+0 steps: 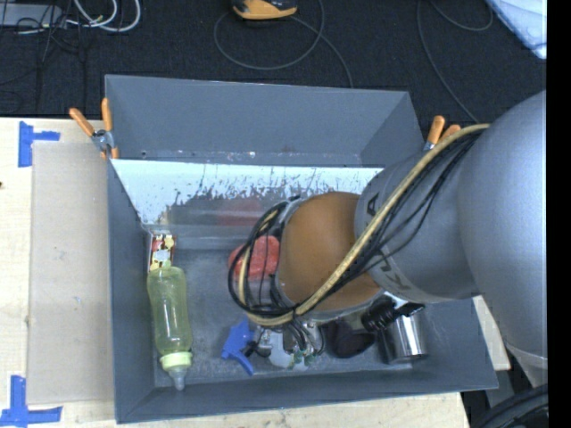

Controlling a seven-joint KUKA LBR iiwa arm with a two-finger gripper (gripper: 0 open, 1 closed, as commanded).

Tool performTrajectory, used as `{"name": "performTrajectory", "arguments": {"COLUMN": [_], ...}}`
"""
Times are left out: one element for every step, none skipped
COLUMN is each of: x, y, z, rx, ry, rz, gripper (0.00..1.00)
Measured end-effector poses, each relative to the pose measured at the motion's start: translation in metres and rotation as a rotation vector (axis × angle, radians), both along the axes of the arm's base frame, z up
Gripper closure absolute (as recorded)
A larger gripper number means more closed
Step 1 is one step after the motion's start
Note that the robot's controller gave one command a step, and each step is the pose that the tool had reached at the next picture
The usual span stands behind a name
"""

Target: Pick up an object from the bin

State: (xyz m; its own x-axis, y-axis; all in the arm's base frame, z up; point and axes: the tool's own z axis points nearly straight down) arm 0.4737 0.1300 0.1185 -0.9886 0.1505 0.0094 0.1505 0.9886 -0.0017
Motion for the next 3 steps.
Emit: {"name": "performTrajectory", "arguments": {"x": [0.0, 0.004, 0.004], "y": [0.0, -0.004, -0.004], "z": [0.0, -0.019, -0.019], "rx": [0.0, 0.0, 0.0], "ry": [0.0, 0.004, 0.004], "rz": [-0.001, 0.0, -0.002], "gripper": [1.0, 1.0, 1.0]}}
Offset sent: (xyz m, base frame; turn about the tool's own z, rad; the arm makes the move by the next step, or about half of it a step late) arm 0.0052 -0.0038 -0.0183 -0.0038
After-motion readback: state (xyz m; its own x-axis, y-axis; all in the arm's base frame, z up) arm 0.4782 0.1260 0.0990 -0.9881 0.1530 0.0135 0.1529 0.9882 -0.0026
